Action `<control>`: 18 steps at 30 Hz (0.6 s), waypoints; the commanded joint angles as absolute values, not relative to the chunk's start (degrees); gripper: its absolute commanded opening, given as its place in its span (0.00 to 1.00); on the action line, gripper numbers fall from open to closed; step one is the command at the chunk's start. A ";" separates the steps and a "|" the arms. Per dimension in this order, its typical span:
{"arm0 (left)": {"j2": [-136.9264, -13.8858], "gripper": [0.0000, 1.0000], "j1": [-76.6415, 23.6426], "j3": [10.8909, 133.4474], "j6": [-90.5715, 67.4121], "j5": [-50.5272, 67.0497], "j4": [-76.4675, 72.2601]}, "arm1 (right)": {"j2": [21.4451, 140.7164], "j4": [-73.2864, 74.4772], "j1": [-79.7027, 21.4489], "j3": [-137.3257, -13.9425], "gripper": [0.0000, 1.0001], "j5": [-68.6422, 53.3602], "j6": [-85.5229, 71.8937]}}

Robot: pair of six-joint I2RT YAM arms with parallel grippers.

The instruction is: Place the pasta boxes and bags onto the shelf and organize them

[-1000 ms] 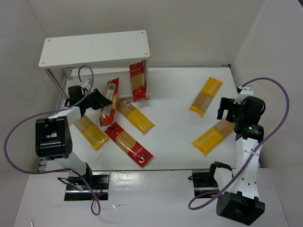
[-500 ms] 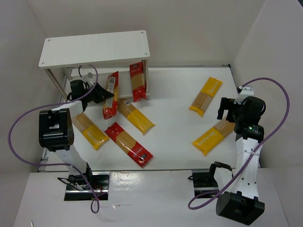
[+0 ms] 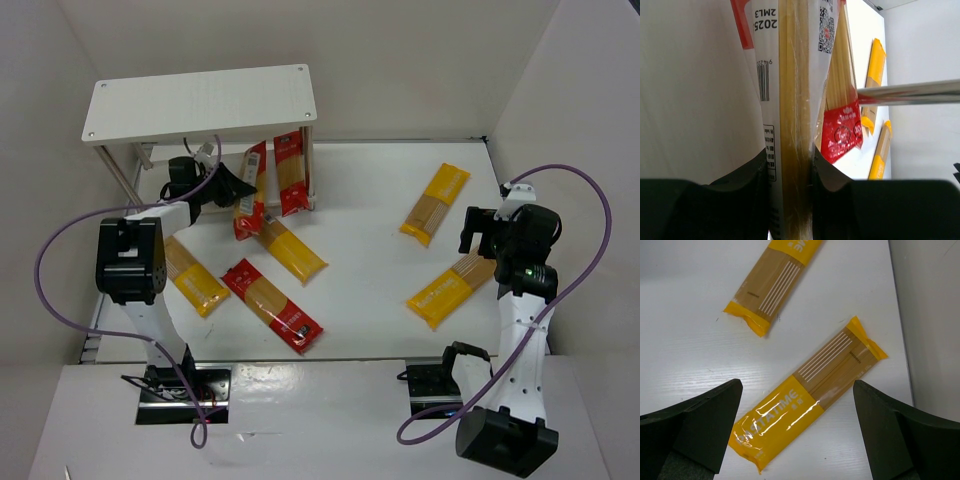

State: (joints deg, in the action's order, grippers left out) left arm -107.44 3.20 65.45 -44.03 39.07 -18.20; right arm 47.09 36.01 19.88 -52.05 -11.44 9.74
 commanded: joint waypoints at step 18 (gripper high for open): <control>-112.50 0.00 0.35 77.70 -48.25 30.16 -27.16 | 45.70 33.22 22.59 -52.03 1.00 -12.74 10.11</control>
